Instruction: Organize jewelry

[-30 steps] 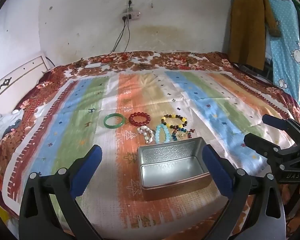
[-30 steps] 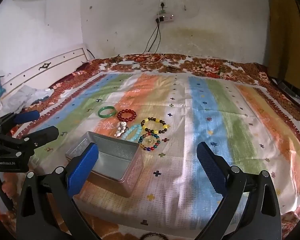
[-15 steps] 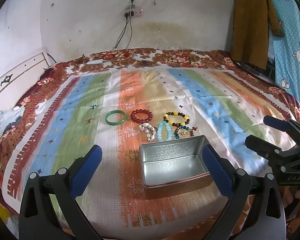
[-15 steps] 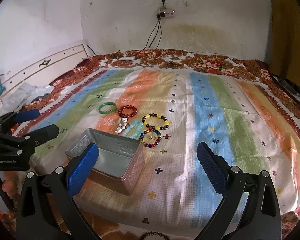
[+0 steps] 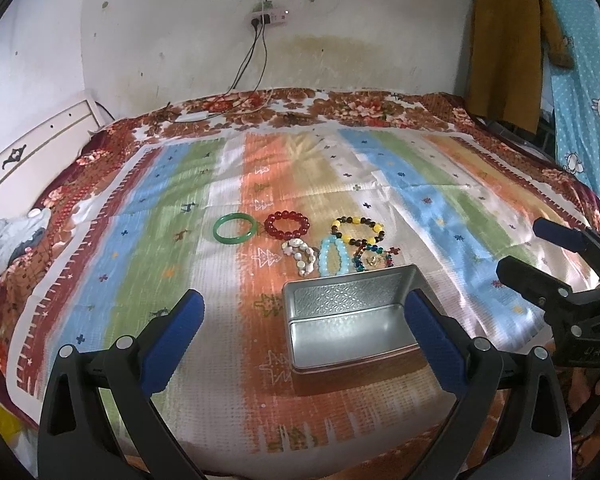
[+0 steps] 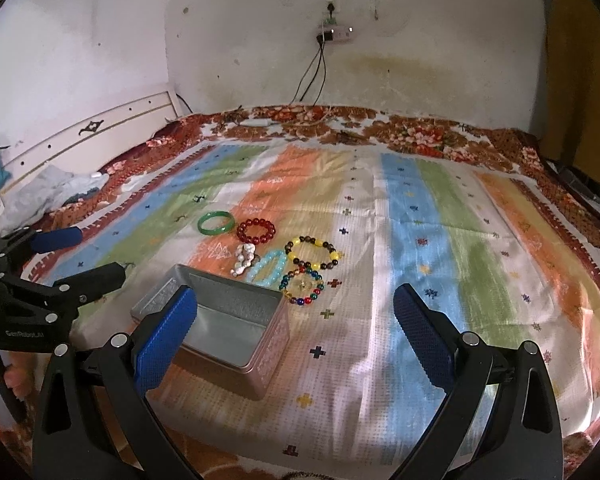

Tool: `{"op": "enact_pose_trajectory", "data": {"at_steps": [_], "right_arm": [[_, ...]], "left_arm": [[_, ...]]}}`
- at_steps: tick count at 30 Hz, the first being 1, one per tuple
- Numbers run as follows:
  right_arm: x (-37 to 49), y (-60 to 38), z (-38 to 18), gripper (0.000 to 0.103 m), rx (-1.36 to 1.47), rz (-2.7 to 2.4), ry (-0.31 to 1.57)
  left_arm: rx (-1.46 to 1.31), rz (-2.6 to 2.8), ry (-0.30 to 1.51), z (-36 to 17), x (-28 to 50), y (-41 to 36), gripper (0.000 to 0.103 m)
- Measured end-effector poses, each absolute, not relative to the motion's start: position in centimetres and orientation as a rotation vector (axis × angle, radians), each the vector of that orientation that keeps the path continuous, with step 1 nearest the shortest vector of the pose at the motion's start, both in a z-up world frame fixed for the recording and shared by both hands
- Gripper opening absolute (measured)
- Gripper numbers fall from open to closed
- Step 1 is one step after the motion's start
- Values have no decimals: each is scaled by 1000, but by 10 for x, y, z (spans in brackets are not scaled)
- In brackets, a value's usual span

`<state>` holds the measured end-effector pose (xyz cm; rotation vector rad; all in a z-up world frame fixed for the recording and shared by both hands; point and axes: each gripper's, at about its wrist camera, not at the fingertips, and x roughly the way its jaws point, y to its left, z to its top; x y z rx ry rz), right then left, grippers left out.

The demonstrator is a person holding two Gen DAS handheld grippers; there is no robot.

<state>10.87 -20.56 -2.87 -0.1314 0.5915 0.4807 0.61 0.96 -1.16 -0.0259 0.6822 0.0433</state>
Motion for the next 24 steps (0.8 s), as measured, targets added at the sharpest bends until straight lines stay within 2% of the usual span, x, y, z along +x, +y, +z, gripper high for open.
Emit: {"op": "enact_pose_trajectory", "data": {"at_steps": [24], "right_arm": [[151,-189,-27,99,-152,461,627]], "left_arm": [[-67,69,752,-6,67,27,98]]}}
